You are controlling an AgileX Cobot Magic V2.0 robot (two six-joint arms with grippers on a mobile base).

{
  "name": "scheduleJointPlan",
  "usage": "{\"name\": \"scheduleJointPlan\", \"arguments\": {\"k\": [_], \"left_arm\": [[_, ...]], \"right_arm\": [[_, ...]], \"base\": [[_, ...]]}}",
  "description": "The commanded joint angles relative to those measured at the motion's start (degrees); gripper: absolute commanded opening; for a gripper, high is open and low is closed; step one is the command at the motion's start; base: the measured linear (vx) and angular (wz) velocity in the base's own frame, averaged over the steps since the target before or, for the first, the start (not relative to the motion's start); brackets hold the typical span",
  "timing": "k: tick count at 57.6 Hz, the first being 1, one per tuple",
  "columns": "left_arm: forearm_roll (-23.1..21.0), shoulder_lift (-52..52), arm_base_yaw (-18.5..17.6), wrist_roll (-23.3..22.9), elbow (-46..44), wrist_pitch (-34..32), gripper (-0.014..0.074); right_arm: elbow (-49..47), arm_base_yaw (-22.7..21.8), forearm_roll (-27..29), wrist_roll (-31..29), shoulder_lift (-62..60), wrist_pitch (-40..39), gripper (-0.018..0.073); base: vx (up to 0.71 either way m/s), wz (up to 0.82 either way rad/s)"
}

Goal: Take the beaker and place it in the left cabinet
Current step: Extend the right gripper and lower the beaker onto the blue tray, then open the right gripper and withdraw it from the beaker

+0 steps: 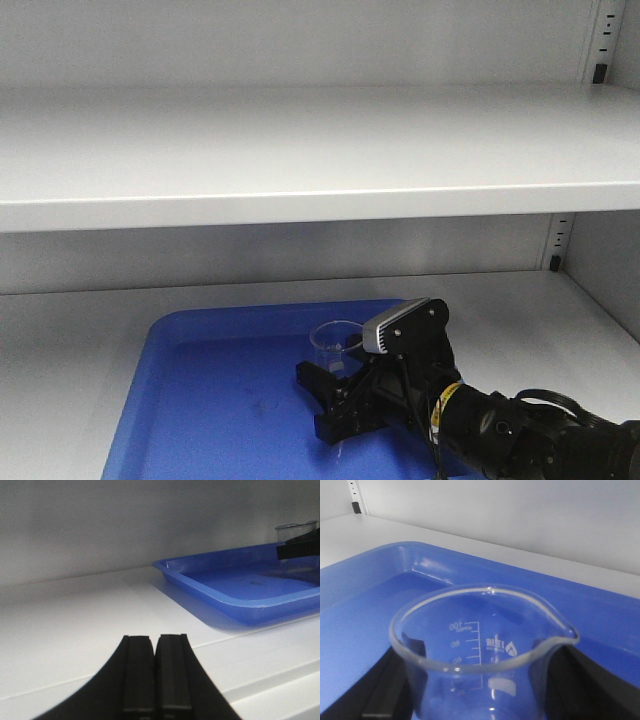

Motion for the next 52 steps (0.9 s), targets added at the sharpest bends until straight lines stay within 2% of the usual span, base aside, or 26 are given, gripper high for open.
{"name": "scheduleJointPlan", "arguments": {"k": [1,7,21,29,35,52], "left_arm": [[-0.5,-1.1,-0.2,-0.2,0.9,-4.8,0.0001],[-0.5,-1.1,-0.2,-0.2,0.9,-4.8,0.0001],[-0.5,-1.1,-0.2,-0.2,0.9,-4.8,0.0001],[-0.5,-1.1,-0.2,-0.2,0.9,-4.8,0.0001],[-0.5,-1.1,-0.2,-0.2,0.9,-4.8,0.0001],[-0.5,-1.1,-0.2,-0.2,0.9,-4.8,0.0001]], "right_arm": [[-1.9,-0.3,0.7,-0.7,-2.3,-5.7,0.0136],[-1.9,-0.3,0.7,-0.7,-2.1,-5.7,0.023],[-1.9,-0.3,1.0,-0.7,-2.1,-5.8,0.0548],[-1.9,-0.3,1.3,-0.7,-2.3,-5.8,0.0653],[-1.9,-0.3,1.3,-2.0,-3.1,-6.0,0.068],[-1.9,-0.3,1.3,-3.7,-9.0,-5.8,0.0657]], "base": [[0.0,0.0],[0.0,0.0],[0.0,0.0],[0.0,0.0],[0.0,0.0],[0.0,0.0]]}}
